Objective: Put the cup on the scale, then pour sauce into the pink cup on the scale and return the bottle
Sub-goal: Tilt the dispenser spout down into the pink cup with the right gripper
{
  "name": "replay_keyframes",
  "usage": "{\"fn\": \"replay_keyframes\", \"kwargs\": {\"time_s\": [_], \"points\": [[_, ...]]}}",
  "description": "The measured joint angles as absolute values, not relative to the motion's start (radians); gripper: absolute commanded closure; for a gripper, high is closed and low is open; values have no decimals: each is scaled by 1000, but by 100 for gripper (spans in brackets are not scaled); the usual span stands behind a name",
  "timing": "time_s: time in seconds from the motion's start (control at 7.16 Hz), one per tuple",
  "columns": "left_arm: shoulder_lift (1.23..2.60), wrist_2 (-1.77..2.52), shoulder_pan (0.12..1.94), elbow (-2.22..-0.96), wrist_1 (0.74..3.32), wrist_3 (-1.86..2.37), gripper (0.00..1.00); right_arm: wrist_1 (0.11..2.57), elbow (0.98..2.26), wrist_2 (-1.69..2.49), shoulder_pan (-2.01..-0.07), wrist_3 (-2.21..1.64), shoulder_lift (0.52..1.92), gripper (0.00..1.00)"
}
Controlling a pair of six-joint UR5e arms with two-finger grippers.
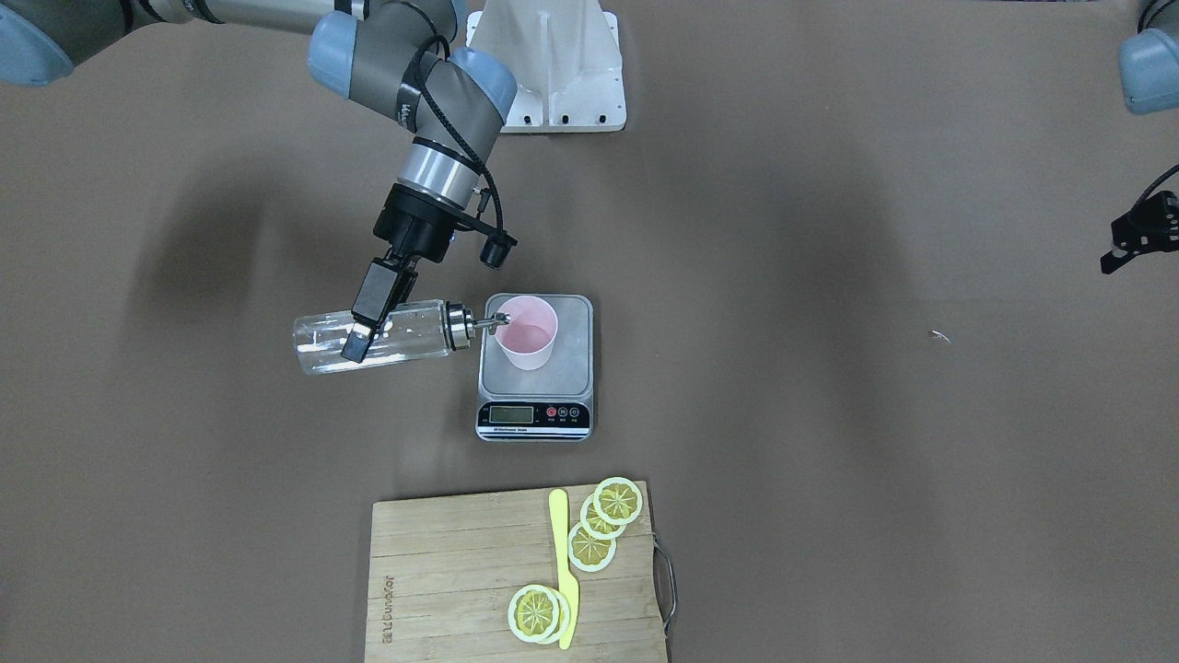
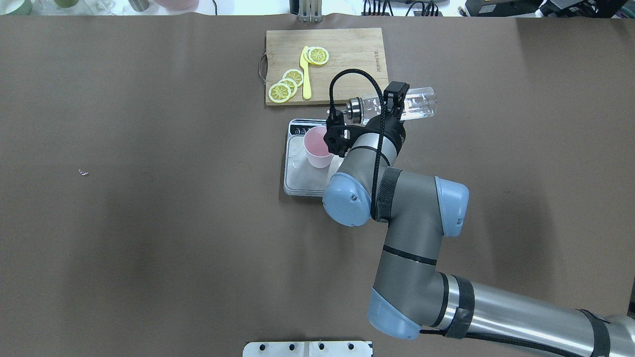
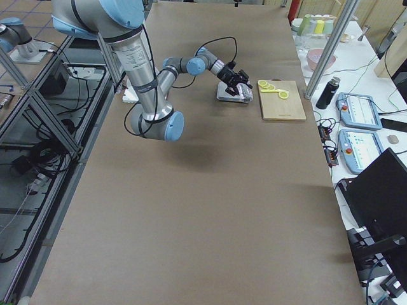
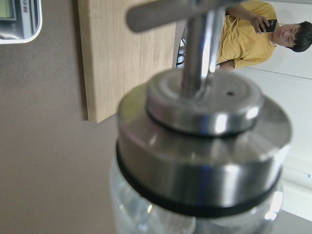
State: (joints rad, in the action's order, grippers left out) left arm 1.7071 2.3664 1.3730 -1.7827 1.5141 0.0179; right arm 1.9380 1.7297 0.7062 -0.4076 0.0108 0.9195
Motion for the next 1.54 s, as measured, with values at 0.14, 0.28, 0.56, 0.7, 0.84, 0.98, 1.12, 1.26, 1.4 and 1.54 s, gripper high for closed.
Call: {"fn": "replay_keyframes", "kwargs": {"time_s": [0.14, 0.28, 0.56, 0.7, 0.84, 0.98, 1.12, 1.26, 1.4, 1.54], "points": [[1707, 2367, 1376, -1783, 1514, 18, 3, 1964, 1753, 707, -408, 13, 920, 99], [1707, 2367, 1379, -1784, 1514, 18, 3, 1976, 1768, 707, -407, 14, 922, 99], [1707, 2367, 1383, -1784, 1514, 18, 3, 2010, 1805, 707, -407, 18, 926, 99], [1707, 2368, 1383, -1785, 1513, 18, 3, 2040, 1829, 707, -407, 19, 928, 99], [1707, 2367, 1384, -1784, 1513, 18, 3, 2062, 1844, 707, -407, 20, 930, 99], [1707, 2367, 1385, -1784, 1513, 18, 3, 2072, 1851, 706, -405, 20, 932, 99], [1707, 2368, 1385, -1784, 1513, 18, 3, 2077, 1852, 706, -403, 20, 934, 99], [1707, 2368, 1385, -1784, 1512, 18, 3, 2079, 1849, 703, -399, 20, 936, 99], [1707, 2368, 1386, -1784, 1512, 18, 3, 2079, 1845, 699, -392, 19, 937, 99], [1707, 2367, 1386, -1784, 1512, 18, 3, 2079, 1842, 698, -387, 19, 937, 99]]}}
